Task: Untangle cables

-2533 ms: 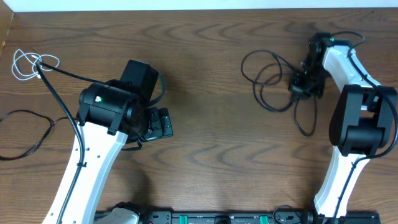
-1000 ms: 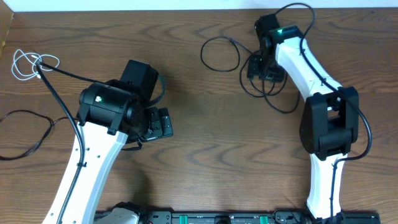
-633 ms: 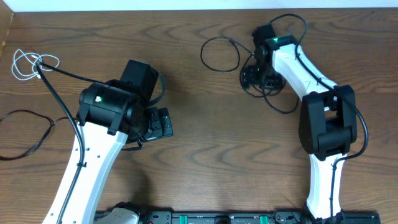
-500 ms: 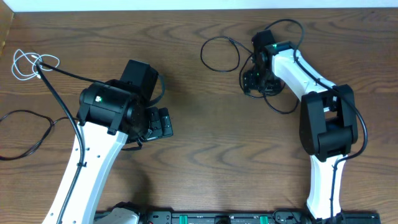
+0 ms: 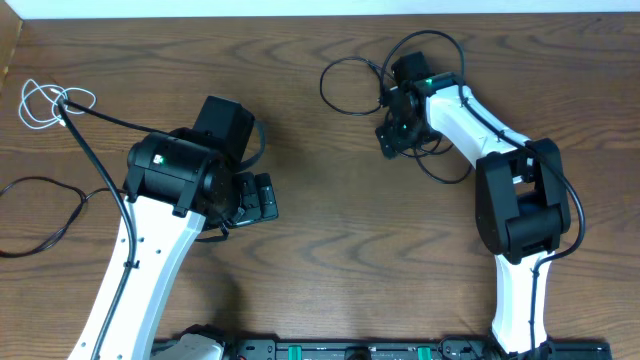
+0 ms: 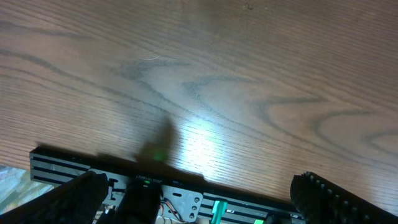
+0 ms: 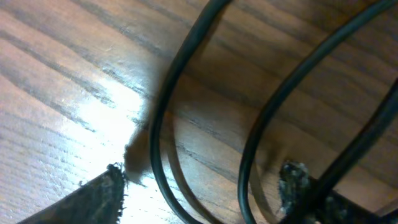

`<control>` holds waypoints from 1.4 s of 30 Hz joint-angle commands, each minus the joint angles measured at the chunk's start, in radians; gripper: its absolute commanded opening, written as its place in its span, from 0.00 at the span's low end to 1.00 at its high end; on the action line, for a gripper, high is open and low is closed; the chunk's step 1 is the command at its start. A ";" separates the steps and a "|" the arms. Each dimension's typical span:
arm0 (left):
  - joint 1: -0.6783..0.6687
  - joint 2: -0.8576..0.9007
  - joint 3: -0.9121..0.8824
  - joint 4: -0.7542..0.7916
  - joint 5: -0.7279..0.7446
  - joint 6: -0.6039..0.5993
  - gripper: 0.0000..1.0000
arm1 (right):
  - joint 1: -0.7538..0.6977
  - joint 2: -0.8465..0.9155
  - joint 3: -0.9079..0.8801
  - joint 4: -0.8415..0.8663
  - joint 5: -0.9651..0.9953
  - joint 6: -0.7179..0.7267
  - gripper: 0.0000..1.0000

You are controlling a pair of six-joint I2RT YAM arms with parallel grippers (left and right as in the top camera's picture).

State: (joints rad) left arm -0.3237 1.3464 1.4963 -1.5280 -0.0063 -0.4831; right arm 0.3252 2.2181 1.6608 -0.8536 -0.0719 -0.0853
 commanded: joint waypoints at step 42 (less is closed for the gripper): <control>-0.002 0.000 0.000 -0.003 -0.013 -0.012 0.99 | 0.086 0.011 0.637 0.283 -0.209 0.708 0.01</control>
State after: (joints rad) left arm -0.3237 1.3464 1.4963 -1.5276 -0.0063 -0.4831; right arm 0.3801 2.2356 2.2765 -0.6285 -0.2195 0.5125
